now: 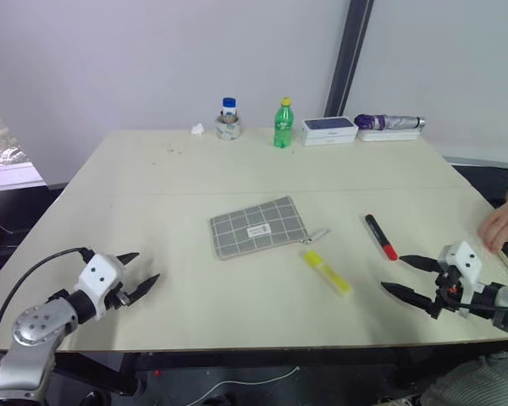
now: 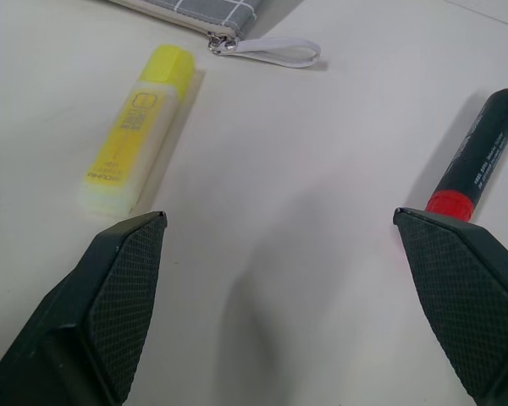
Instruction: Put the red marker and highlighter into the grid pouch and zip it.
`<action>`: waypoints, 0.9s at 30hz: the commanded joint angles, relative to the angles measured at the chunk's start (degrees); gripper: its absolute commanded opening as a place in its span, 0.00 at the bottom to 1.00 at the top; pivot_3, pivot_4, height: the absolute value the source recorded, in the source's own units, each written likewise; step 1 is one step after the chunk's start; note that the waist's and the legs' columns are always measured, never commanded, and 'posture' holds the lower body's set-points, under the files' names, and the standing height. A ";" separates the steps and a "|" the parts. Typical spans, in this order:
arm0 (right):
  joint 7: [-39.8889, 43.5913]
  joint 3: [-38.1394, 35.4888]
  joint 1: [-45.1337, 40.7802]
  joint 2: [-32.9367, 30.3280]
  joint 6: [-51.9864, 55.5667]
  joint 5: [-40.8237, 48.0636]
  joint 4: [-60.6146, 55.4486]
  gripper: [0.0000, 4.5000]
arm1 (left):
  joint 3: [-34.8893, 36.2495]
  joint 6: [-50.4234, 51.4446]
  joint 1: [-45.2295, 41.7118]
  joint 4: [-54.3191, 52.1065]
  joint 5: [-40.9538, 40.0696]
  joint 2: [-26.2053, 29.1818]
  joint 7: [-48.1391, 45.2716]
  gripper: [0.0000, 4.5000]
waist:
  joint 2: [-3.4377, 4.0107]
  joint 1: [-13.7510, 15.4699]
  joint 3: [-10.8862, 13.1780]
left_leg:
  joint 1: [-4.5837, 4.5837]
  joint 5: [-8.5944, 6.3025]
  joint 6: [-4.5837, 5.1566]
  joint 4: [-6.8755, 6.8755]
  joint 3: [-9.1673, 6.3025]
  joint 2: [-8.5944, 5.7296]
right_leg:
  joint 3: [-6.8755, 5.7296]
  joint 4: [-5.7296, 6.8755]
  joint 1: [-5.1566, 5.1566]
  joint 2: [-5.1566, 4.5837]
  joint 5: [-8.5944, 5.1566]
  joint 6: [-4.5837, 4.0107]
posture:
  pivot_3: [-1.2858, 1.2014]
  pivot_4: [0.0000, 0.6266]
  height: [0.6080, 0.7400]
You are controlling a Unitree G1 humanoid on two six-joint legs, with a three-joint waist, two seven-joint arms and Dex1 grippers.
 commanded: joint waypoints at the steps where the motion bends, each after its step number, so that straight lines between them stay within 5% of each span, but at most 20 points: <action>1: 0.23 -0.52 -1.23 -0.82 -1.10 0.02 0.00 0.99 | 2.14 -0.81 0.10 -2.03 -1.15 0.69 -0.20 0.80 | 0.00 -0.02 0.00 | 0.00 0.00 0.00 0.00 0.00 0.00 | 0.00 0.00 0.00 0.00 0.00 0.00 | 0.52 0.24 1.00; 11: -3.61 1.32 -6.48 2.49 -1.68 -0.72 0.54 0.99 | 0.74 -2.53 -2.23 -0.20 1.50 1.12 0.87 0.80 | 0.00 -0.06 0.00 | 0.00 0.00 0.00 -0.01 0.00 0.00 | 0.00 0.00 0.00 0.01 0.00 0.00 | 0.52 0.24 1.00; 18: -9.91 8.36 -18.42 10.69 -3.84 -4.71 4.19 0.99 | -2.84 -11.47 -11.41 9.81 5.06 -0.49 0.51 0.80 | 0.02 -0.19 0.01 | 0.01 0.01 -0.01 -0.01 -0.01 0.00 | -0.01 0.00 -0.01 0.03 0.01 0.00 | 0.52 0.24 1.00; 21: -13.99 11.32 -25.11 15.98 -6.09 -7.30 8.63 0.82 | -6.55 -16.27 -15.96 15.76 9.90 -0.57 0.96 0.80 | 0.02 -0.29 0.01 | 0.01 0.02 -0.02 -0.02 0.00 -0.02 | -0.01 0.00 -0.01 0.04 0.01 0.01 | 0.52 0.24 1.00; 27: -26.83 18.00 -37.67 22.68 -14.86 -19.44 24.18 0.10 | -12.32 -26.22 -25.71 27.37 17.27 -0.92 3.28 0.80 | 0.02 -0.42 0.01 | -0.01 0.06 -0.07 -0.04 -0.01 -0.05 | -0.02 0.09 -0.09 0.07 0.02 0.02 | 0.52 0.24 1.00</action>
